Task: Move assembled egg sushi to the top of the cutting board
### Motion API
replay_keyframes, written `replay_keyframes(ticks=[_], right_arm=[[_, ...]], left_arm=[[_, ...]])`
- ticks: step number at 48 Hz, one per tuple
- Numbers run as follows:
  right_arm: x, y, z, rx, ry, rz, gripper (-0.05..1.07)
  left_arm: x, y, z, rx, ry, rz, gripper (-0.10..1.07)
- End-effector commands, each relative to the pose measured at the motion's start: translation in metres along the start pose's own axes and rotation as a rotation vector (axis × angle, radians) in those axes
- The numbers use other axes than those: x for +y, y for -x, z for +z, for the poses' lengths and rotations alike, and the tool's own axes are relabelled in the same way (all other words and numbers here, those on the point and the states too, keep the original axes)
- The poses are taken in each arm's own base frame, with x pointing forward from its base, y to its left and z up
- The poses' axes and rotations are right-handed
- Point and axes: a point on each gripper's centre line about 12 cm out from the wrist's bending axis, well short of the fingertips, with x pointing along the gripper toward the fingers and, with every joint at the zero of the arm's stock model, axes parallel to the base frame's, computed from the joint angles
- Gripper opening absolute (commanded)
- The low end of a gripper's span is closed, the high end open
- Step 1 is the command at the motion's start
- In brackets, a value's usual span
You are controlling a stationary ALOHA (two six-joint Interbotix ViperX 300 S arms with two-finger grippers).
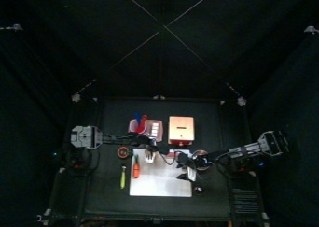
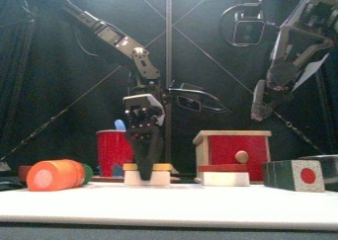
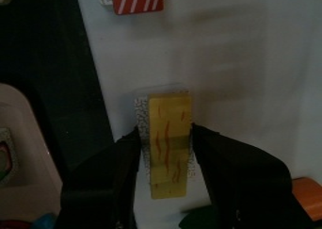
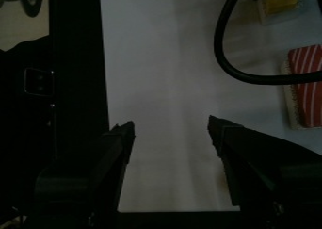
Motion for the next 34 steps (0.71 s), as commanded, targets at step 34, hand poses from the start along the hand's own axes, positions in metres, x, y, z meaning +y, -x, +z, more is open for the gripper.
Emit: replay_keyframes(ticks=[34], right_arm=[[0.004, 0.005, 0.01, -0.036, -0.009, 0.014, 0.95]], left_arm=[[0.008, 0.021, 0.006, -0.087, 0.024, 0.031, 0.99]])
